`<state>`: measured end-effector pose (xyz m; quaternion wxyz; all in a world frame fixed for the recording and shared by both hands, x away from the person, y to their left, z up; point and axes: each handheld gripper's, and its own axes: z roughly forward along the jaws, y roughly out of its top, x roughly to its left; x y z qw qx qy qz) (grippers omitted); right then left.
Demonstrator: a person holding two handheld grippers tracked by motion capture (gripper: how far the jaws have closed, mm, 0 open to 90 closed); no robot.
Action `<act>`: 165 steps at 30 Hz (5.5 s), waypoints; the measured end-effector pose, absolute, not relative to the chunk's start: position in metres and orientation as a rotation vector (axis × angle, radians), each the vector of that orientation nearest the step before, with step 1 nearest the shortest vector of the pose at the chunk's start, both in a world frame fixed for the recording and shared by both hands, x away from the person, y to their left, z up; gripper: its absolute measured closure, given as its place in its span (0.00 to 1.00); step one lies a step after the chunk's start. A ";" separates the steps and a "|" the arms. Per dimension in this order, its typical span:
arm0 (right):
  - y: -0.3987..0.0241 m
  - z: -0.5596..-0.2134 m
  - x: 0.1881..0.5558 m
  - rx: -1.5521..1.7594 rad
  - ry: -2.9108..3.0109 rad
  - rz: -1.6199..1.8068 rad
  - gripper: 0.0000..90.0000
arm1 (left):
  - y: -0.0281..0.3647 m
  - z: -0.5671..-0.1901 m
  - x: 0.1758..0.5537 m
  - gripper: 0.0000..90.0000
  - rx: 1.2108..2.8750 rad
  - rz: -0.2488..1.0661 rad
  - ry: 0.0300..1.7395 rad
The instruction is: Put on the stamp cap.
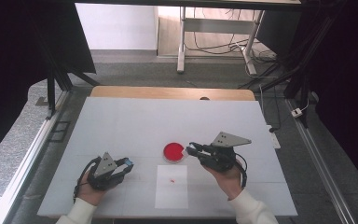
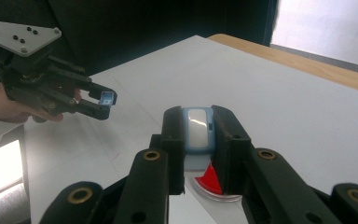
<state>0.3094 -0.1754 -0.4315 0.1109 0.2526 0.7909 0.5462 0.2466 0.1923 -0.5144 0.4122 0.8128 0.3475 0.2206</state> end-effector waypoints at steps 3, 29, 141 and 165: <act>-0.176 -0.431 0.309 0.745 2.322 1.606 0.83 | 0.191 -0.514 0.246 0.72 2.044 0.560 0.868; -0.171 -0.433 0.308 0.742 2.332 1.615 0.83 | 0.160 -0.508 0.249 0.72 2.060 0.527 0.783; -0.157 -0.448 0.307 0.877 2.343 1.580 0.83 | 0.055 -0.501 0.282 0.72 2.100 0.474 0.632; -0.155 -0.450 0.306 0.954 2.344 1.607 0.83 | 0.054 -0.501 0.280 0.72 2.082 0.518 0.629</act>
